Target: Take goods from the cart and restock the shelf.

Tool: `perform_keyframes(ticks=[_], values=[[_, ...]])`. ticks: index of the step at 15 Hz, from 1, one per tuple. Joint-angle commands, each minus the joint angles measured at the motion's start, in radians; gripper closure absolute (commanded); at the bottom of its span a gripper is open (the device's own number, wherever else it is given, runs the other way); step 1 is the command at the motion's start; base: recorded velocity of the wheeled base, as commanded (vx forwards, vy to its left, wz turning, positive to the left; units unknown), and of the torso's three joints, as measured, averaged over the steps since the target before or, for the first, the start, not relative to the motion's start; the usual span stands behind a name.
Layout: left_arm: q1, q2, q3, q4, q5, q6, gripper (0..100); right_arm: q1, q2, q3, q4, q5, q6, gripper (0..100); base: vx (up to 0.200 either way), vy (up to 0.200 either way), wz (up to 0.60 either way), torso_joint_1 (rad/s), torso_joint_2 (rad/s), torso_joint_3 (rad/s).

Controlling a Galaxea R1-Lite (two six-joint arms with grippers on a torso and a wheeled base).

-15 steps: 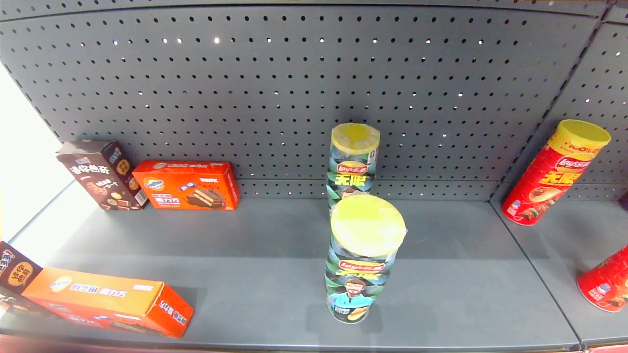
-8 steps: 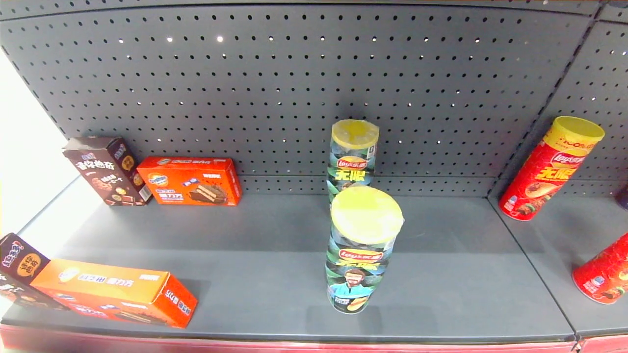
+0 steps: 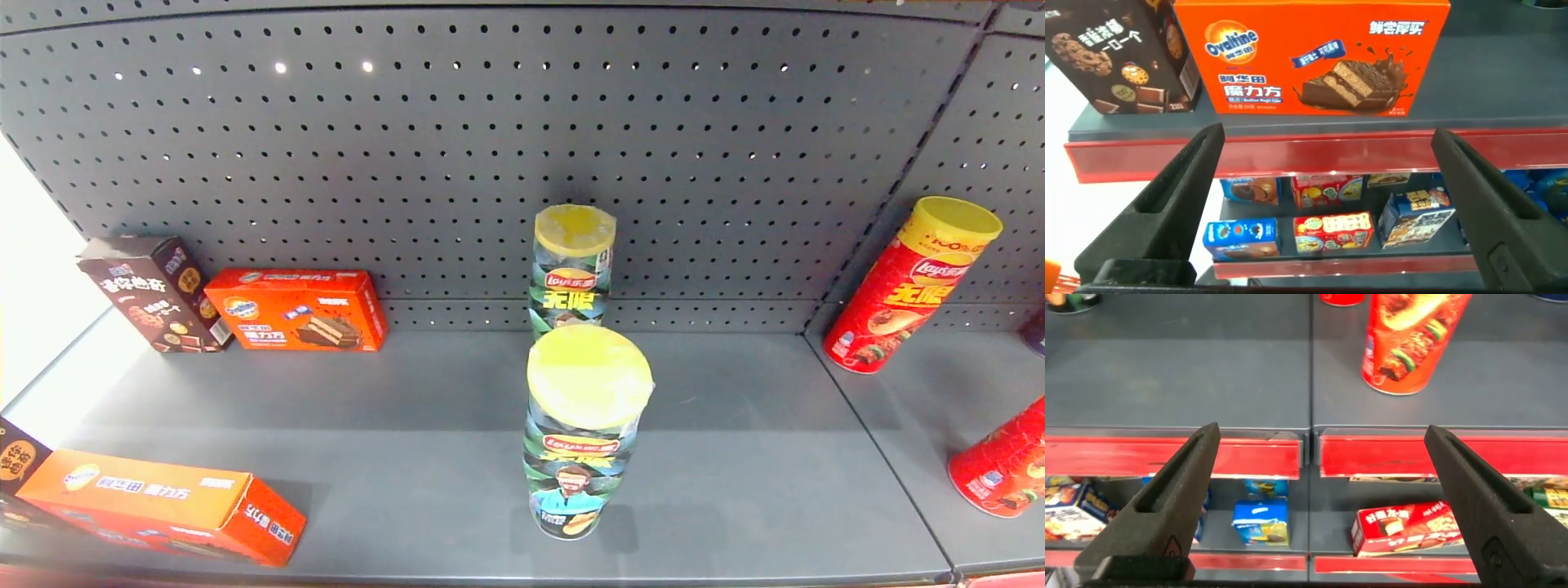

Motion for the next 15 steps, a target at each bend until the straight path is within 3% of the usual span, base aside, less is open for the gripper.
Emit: perform_keyframes(ticks=[1,8,11,15], values=[[0.000,0.000,0.000,0.000,0.002,0.000,0,-0.001,0.001,0.000,-0.001,0.000,0.000,0,-0.200,0.000,0.00,-0.002,0.00,0.012],[0.000,0.000,0.000,0.000,-0.001,0.001,0,-0.001,0.001,0.000,-0.001,0.000,0.000,0,-0.029,0.000,0.00,0.001,0.00,0.000],[0.000,0.000,0.000,0.000,-0.002,0.001,0,-0.001,0.001,0.000,-0.001,0.000,0.000,0,-0.200,0.000,0.00,0.012,0.01,0.001],[0.000,0.000,0.000,0.000,-0.002,0.001,0,-0.001,0.001,0.000,-0.001,0.000,0.000,0,0.000,0.000,0.00,0.000,0.00,0.000]])
